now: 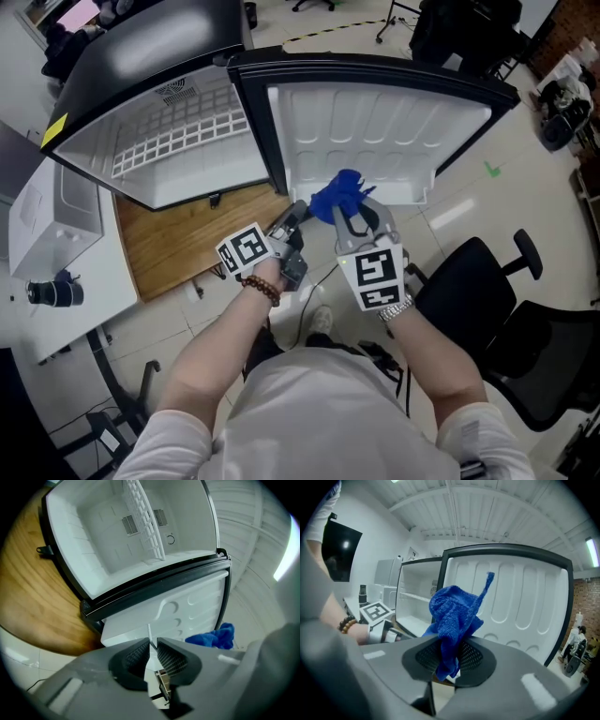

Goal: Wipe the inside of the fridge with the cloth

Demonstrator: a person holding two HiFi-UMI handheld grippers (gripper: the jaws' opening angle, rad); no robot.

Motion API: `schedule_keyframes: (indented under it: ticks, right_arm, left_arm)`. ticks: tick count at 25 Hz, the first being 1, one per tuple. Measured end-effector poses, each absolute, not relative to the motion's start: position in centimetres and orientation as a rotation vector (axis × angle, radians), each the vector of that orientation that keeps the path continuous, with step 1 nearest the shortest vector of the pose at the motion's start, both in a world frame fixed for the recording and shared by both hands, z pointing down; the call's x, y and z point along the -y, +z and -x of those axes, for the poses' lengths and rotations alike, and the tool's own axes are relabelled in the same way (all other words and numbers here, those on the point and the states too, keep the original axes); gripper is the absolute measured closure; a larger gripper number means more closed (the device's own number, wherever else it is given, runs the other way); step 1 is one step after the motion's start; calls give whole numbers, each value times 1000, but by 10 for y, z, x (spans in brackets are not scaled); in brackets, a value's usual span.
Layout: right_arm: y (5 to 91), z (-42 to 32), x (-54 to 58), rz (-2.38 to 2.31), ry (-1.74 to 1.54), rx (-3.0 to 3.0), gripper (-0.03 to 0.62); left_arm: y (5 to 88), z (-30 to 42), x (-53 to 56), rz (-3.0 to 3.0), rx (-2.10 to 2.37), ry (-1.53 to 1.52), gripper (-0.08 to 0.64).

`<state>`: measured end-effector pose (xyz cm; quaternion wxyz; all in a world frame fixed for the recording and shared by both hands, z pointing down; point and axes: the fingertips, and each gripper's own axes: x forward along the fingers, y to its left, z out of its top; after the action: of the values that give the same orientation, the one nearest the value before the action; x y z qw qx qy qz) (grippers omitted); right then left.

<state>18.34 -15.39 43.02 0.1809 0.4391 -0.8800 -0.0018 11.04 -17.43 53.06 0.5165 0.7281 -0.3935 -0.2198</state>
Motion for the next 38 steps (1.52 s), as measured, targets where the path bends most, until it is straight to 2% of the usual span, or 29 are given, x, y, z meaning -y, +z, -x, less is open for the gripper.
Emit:
schedule_keyframes:
  ticks: [9, 15, 25, 38]
  right_arm:
    - [476, -142, 196, -1127, 92, 2385, 528]
    - [503, -147, 186, -1064, 166, 2347, 528]
    - [512, -193, 184, -1119, 231, 2293, 528]
    - [517, -294, 197, -1288, 289, 2173, 528]
  left_arm:
    - [535, -110, 174, -1751, 945, -517, 526]
    - [535, -109, 176, -1762, 946, -509, 529]
    - [537, -108, 178, -1755, 950, -527, 535]
    - [539, -104, 180, -1758, 974, -531, 535]
